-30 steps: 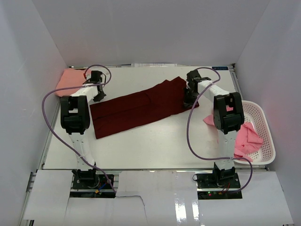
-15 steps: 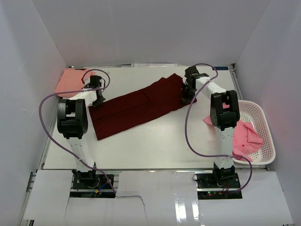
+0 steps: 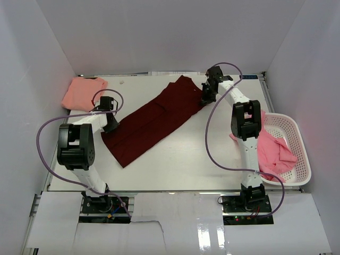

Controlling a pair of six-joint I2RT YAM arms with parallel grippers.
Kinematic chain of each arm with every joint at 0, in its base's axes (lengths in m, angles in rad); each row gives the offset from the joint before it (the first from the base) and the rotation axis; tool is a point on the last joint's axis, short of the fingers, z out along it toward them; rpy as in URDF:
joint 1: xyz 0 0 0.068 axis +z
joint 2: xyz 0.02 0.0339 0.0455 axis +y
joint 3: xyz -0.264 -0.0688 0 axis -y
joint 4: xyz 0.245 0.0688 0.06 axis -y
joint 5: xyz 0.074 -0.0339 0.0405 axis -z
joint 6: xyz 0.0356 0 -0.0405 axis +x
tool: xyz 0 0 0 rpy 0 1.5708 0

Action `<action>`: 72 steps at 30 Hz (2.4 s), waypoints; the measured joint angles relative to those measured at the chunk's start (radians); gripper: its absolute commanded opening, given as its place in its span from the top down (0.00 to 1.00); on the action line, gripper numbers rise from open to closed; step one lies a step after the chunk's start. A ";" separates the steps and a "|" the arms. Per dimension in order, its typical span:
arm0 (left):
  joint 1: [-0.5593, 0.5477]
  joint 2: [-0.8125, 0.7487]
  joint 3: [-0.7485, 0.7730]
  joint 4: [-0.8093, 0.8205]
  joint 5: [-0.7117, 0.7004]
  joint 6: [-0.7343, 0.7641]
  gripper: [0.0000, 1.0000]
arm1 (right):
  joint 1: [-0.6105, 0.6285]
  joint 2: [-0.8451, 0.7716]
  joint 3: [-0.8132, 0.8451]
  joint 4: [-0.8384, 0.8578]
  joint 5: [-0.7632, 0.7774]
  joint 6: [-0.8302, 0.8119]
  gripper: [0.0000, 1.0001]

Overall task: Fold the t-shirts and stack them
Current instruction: Rotate the tshirt 90 degrees

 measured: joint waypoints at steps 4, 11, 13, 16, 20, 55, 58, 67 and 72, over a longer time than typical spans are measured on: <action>-0.033 -0.063 -0.074 0.003 0.011 -0.011 1.00 | -0.011 0.018 0.006 0.064 -0.065 0.032 0.92; -0.080 -0.150 -0.166 -0.014 0.102 -0.068 1.00 | -0.034 0.108 0.087 0.193 -0.217 0.126 0.92; -0.102 -0.175 -0.191 -0.019 0.134 -0.090 1.00 | -0.037 0.129 0.096 0.244 -0.261 0.159 0.92; -0.157 -0.212 -0.229 -0.023 0.171 -0.122 1.00 | -0.038 0.153 0.101 0.314 -0.311 0.212 0.92; -0.254 -0.261 -0.287 -0.024 0.245 -0.178 1.00 | -0.037 0.192 0.118 0.399 -0.373 0.290 0.91; -0.646 -0.671 -0.356 -0.459 0.361 -0.515 0.99 | -0.043 0.296 0.147 0.807 -0.556 0.661 0.92; -0.618 -0.719 -0.289 -0.480 0.302 -0.494 0.94 | -0.050 0.159 -0.010 0.791 -0.570 0.608 0.92; -0.523 -0.502 -0.142 -0.309 0.204 -0.318 0.92 | 0.002 -0.609 -0.601 0.628 -0.518 0.279 0.90; -0.472 -0.409 -0.141 -0.158 0.240 -0.229 0.94 | 0.075 -0.848 -0.871 0.563 -0.486 0.153 0.92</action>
